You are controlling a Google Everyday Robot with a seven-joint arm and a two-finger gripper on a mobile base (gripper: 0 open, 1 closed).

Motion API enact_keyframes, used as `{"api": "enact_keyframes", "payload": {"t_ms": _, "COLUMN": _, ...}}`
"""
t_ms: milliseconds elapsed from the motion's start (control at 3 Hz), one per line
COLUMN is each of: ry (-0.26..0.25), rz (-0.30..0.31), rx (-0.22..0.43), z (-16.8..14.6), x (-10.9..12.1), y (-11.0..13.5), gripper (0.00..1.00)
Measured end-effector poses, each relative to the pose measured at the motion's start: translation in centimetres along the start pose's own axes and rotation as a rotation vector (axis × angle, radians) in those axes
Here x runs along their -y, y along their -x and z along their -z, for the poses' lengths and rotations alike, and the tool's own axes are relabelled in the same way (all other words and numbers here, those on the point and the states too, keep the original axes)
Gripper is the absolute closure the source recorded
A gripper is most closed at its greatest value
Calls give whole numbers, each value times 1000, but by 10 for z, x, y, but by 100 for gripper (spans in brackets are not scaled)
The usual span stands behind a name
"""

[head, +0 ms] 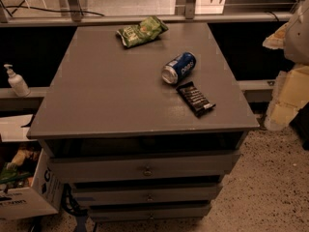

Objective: Place pepsi can upright

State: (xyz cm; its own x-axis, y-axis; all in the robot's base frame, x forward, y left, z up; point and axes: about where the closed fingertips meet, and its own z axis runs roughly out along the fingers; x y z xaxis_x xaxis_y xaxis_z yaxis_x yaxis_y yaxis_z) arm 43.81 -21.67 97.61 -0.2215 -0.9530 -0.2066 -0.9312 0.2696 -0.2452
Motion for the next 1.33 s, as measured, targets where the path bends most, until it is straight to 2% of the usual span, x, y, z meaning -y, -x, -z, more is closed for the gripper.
{"api": "enact_keyframes", "payload": {"t_ms": 667, "ry": -1, "rz": 4, "rx": 2, "z": -1, "x": 2, "y": 0, "gripper": 0}}
{"api": "enact_keyframes", "payload": {"t_ms": 1333, "ry": -11, "rz": 128, "rx": 56, "z": -32, "x": 58, "y": 17, "gripper": 0}}
